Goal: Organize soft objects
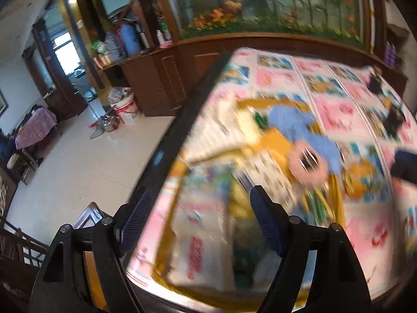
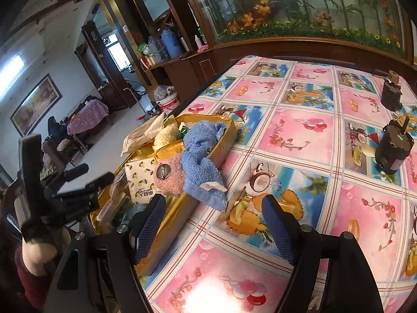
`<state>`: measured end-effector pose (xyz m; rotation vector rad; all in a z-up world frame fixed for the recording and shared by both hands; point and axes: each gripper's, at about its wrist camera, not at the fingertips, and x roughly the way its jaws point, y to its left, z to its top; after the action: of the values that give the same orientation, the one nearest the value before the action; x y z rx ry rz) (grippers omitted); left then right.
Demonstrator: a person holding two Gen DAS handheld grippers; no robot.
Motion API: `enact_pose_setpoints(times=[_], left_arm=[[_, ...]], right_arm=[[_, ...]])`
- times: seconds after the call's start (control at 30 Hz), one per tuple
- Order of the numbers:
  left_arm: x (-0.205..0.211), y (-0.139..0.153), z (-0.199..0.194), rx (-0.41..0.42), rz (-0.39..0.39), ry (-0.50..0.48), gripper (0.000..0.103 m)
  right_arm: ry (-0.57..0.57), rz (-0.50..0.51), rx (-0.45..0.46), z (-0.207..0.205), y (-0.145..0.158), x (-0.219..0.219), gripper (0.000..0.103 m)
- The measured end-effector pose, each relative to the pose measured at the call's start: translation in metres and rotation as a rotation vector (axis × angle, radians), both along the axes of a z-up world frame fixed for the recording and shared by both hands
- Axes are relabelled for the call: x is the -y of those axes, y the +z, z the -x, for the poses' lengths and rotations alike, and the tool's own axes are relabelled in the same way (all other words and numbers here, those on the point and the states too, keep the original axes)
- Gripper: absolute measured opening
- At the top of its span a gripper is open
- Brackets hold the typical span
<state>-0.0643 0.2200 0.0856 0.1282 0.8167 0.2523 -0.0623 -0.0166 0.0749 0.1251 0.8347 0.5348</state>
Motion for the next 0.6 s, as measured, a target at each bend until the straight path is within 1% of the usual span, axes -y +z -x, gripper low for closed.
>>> enact_pose_setpoints(times=[0.1, 0.13, 0.2, 0.27, 0.3, 0.33, 0.37, 0.4, 0.5, 0.53, 0.6], left_arm=[[-0.012, 0.012, -0.035, 0.054, -0.076, 0.077, 0.078], [-0.016, 0.012, -0.05, 0.06, -0.086, 0.103, 0.078], [-0.023, 0.004, -0.079, 0.043, -0.069, 0.122, 0.078], [-0.02, -0.012, -0.104, -0.013, -0.057, 0.101, 0.078], [-0.014, -0.021, -0.113, -0.051, -0.039, 0.064, 0.078], [-0.007, -0.032, -0.121, -0.095, -0.003, 0.015, 0.079], [0.0, -0.041, -0.128, -0.123, 0.023, -0.023, 0.079], [0.004, -0.043, -0.131, -0.097, 0.024, -0.038, 0.079], [0.007, -0.036, -0.131, -0.086, 0.047, -0.048, 0.078], [0.009, -0.029, -0.127, -0.062, 0.054, -0.048, 0.078], [0.013, -0.008, -0.107, 0.032, 0.037, -0.048, 0.078]], right_arm=[[-0.006, -0.003, -0.004, 0.0, -0.004, 0.004, 0.078], [-0.007, -0.004, -0.01, 0.0, -0.006, 0.004, 0.078], [-0.012, -0.004, -0.019, 0.0, -0.008, 0.005, 0.078], [-0.019, -0.001, -0.025, 0.0, -0.01, 0.006, 0.078], [-0.025, 0.001, -0.027, -0.001, -0.011, 0.008, 0.078], [-0.032, 0.002, -0.03, -0.002, -0.011, 0.01, 0.078], [-0.038, 0.002, -0.033, -0.003, -0.011, 0.012, 0.078], [-0.043, 0.002, -0.036, -0.004, -0.011, 0.014, 0.078], [-0.058, 0.006, -0.036, -0.006, -0.01, 0.019, 0.078], [-0.06, 0.006, -0.035, -0.007, -0.01, 0.021, 0.078], [-0.063, 0.0, -0.032, -0.006, -0.009, 0.023, 0.078]])
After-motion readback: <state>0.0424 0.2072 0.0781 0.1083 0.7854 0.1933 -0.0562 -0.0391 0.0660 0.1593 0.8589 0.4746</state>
